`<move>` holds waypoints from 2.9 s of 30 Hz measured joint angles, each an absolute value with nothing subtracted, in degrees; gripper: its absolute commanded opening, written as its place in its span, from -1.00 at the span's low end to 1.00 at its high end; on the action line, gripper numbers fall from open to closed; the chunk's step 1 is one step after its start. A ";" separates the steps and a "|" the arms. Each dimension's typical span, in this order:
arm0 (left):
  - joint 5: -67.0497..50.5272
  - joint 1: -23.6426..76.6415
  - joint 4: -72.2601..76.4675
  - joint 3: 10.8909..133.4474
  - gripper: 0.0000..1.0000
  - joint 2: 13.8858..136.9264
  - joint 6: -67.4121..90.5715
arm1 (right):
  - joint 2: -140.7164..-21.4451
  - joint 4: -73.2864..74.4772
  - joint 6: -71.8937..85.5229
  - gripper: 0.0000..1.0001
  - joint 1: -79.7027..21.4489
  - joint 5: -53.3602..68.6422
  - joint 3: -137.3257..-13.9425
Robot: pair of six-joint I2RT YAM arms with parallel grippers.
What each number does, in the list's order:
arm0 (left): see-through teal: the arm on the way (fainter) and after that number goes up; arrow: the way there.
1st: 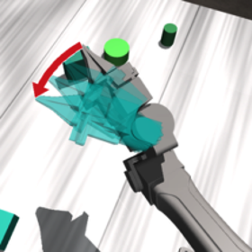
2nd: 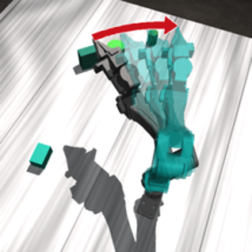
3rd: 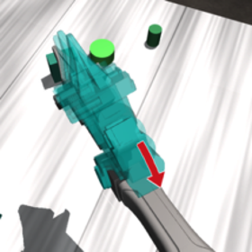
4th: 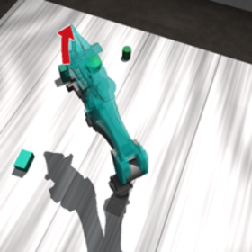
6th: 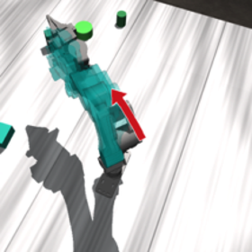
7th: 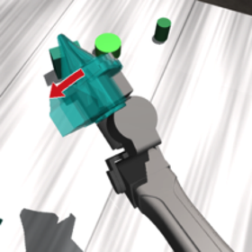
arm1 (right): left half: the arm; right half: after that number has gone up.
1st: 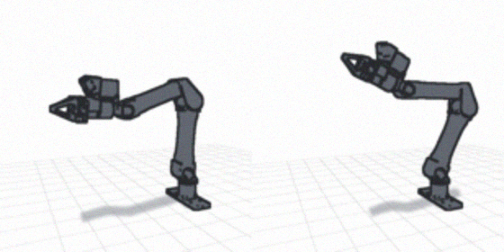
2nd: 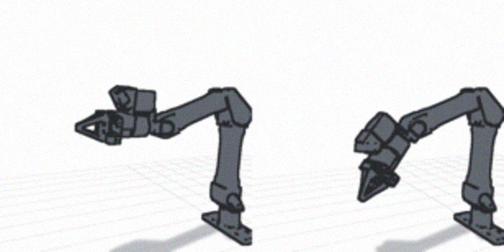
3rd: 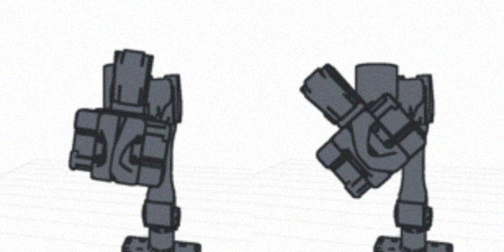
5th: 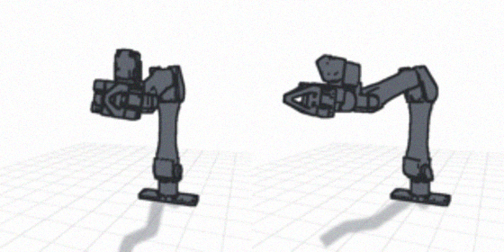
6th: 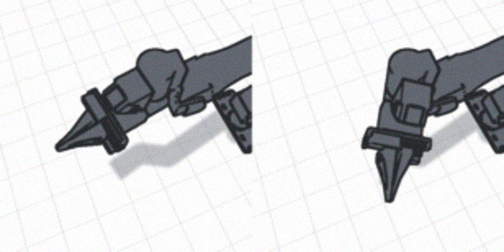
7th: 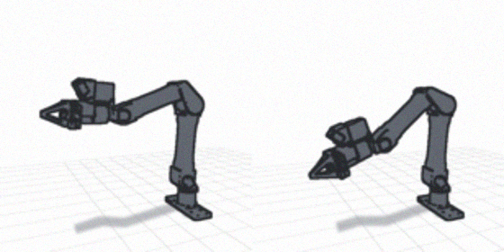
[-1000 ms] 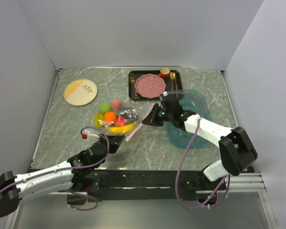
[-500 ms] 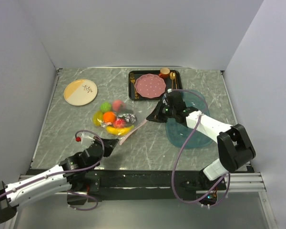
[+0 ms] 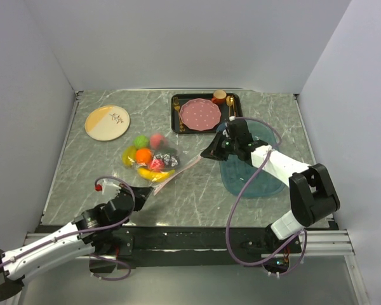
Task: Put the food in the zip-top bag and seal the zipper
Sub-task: Zip the zipper food storage bag at the center of the board, then place the zipper food storage bag at the center of the board, then reset both arms
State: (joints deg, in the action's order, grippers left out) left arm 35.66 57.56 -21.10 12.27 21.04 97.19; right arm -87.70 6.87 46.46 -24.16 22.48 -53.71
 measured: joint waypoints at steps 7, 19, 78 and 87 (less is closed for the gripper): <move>35.90 57.56 -27.33 14.28 -0.99 17.34 98.80 | -88.55 6.96 46.11 -0.89 -23.59 24.40 -53.71; 35.92 57.60 -35.57 14.55 -0.99 7.55 101.73 | -89.01 7.29 45.93 -0.81 -23.86 28.62 -54.65; 25.15 58.59 -11.09 39.29 0.72 57.78 59.24 | -70.85 22.46 28.88 0.57 -4.10 11.25 -55.46; 25.71 58.57 -14.59 46.41 0.99 59.02 55.20 | -70.24 22.79 28.40 0.62 -1.80 11.42 -52.99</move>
